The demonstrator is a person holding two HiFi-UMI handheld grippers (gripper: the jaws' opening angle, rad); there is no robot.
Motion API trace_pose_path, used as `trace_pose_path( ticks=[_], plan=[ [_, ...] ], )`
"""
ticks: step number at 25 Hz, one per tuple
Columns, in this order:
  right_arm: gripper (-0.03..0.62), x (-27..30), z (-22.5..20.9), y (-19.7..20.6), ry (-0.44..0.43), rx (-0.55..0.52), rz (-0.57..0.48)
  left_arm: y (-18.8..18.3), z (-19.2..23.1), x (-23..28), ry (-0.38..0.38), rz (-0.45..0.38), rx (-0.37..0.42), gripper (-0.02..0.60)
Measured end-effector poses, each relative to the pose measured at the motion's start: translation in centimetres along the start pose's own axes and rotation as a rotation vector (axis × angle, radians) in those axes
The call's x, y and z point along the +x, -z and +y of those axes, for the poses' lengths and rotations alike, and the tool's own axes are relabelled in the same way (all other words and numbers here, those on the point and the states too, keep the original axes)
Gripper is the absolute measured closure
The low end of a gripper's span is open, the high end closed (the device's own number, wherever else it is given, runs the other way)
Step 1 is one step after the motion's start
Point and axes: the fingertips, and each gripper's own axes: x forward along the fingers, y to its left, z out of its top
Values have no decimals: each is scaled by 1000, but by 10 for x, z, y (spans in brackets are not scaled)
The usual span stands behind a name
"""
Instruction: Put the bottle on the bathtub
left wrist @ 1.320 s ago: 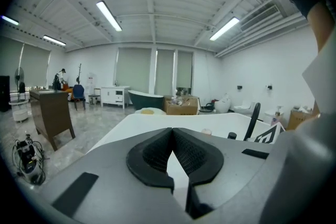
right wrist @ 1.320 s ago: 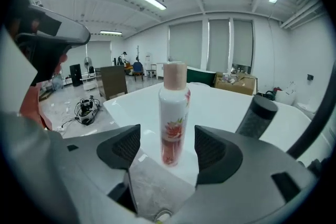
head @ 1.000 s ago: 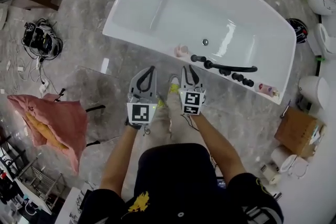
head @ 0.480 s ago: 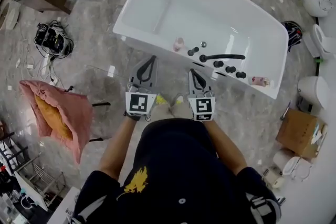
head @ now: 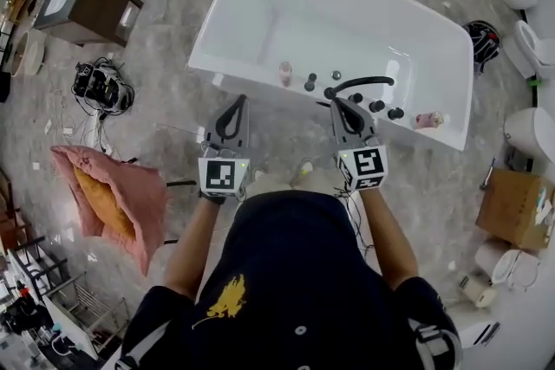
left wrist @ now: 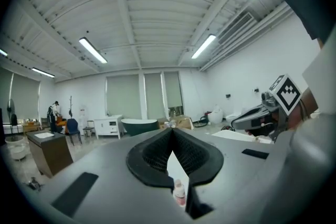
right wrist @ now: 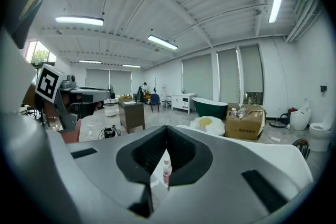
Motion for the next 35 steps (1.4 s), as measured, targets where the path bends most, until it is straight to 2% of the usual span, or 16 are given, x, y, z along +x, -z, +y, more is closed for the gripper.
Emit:
trace_pose_path(
  ticks=[5,7,9,13,18,24,29,35],
  plan=[
    [592,-20,18,0,100,70,-13,-4,6,-16,72,-47,-30,563],
    [592,-32,36,-2,158,106,-13,-9,14,-30,116,-80,-42,564],
    [592,-46,64,-5,184,142,-11,-6,22,-54,161,-76,-52,564],
    [592,-50,107,-21,153,101,4,-5,41,-82,185,-81,-73,563],
    [592,-46,129,-38,122,39,-5,-1,51,-96,194,-83,-87,564],
    [592,-34,130,-45,113,36,-23,-3,59,-95,197,-79,-76,565],
    [592,-29,115,-50,118,47,-45,-6,64,-79,177,-68,-72,564],
    [592,-29,90,-53,134,55,-61,-10,59,-58,178,-65,-23,564]
  ],
)
